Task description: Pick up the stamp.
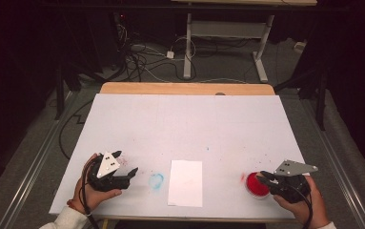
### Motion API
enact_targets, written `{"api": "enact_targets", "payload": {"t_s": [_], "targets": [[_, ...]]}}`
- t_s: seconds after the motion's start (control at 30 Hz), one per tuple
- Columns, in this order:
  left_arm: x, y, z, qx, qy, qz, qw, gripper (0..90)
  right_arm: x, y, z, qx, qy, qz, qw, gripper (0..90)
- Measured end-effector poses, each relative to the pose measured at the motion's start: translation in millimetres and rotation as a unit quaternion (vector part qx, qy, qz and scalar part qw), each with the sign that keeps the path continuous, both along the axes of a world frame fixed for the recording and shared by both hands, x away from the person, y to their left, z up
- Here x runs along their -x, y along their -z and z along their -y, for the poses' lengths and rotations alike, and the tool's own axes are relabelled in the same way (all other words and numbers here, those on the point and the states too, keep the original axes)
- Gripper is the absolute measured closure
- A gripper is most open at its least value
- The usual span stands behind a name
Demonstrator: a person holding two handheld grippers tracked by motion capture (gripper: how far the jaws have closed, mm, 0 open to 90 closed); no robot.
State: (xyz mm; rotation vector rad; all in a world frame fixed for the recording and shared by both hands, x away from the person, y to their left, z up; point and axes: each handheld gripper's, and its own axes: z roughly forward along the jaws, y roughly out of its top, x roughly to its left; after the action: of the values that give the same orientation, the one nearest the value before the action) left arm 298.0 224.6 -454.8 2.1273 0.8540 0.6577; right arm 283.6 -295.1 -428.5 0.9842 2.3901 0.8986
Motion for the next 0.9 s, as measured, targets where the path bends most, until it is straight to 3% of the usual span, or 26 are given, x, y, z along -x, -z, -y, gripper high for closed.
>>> {"api": "enact_targets", "payload": {"t_s": [0.47, 0.9], "targets": [[0.1, -0.2, 1.4, -0.008, -0.002, 0.003, 1.0000, 19.7, 8.0, -28.3, 5.1, -0.016, 0.002, 0.031, 0.9994, 75.8], [-0.2, -0.5, 0.9, -0.006, -0.006, 0.004, 1.0000, 19.7, 8.3, -26.8, 3.4, -0.014, -0.002, 0.028, 0.9995, 75.8]]}}
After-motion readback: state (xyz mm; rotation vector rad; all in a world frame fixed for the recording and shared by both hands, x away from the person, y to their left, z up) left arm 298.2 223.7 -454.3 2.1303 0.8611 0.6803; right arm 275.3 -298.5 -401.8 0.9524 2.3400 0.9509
